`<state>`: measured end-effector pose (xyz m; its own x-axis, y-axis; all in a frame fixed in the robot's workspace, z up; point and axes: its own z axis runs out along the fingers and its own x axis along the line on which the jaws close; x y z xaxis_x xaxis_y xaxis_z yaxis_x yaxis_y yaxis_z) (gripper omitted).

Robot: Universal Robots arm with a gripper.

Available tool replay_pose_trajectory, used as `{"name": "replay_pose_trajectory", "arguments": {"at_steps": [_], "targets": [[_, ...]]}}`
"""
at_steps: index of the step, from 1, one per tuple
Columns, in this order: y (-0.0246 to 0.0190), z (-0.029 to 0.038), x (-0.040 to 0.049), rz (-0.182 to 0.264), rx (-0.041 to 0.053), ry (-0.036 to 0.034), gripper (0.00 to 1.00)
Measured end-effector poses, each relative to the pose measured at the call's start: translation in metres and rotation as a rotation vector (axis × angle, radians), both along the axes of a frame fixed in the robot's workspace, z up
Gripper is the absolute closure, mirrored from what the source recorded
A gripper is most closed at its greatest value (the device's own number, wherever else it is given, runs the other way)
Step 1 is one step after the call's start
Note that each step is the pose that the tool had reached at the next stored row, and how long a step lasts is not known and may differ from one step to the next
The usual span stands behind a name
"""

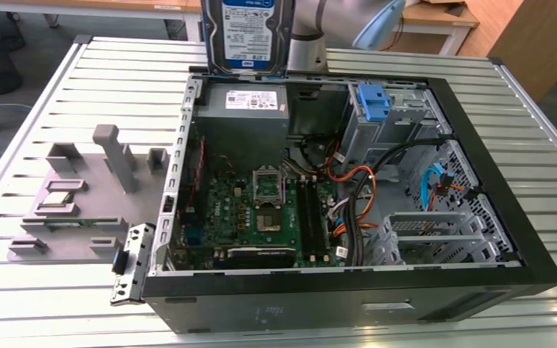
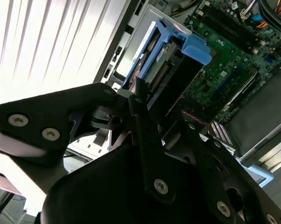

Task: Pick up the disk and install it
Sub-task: 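Pick up the disk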

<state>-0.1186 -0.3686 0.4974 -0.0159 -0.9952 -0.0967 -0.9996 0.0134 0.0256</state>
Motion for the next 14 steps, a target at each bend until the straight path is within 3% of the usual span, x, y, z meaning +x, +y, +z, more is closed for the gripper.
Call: {"name": "replay_pose_trajectory", "arguments": {"at_steps": [14], "targets": [[0.0, -0.0003, 0.0328, 0.0, 0.0, 0.0004, 0.65]]}}
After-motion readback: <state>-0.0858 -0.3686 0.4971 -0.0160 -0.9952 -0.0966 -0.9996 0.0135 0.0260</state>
